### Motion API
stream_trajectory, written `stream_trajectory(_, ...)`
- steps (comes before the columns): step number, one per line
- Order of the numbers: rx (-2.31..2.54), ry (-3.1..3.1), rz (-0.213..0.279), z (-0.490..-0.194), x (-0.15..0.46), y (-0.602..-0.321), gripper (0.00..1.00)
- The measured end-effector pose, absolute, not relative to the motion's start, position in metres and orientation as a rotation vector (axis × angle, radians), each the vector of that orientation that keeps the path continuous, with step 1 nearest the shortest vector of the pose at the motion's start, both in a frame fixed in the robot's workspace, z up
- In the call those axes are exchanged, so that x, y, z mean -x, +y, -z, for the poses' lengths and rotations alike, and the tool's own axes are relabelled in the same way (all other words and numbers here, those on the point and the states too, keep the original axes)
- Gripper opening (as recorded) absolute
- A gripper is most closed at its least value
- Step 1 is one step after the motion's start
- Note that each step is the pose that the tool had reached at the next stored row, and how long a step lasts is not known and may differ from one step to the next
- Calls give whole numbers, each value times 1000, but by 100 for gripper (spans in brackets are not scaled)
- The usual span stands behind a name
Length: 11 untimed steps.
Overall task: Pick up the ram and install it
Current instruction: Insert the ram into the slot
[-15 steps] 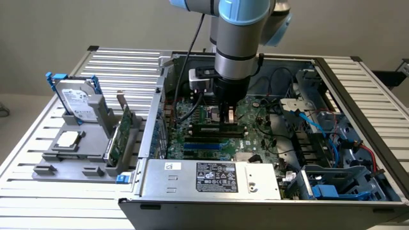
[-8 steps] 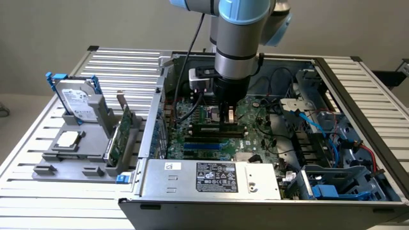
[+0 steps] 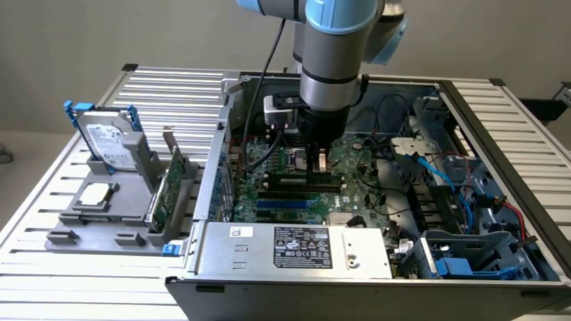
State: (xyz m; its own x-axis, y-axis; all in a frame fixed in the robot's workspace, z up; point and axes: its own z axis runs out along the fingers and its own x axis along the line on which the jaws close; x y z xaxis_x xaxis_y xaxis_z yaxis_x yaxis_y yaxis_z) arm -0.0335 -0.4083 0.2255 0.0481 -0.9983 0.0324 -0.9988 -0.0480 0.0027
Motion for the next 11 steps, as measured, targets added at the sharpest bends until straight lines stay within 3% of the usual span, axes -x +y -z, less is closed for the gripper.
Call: stream_trajectory(11, -2254, -2148, -39, -225, 33, -408, 14)
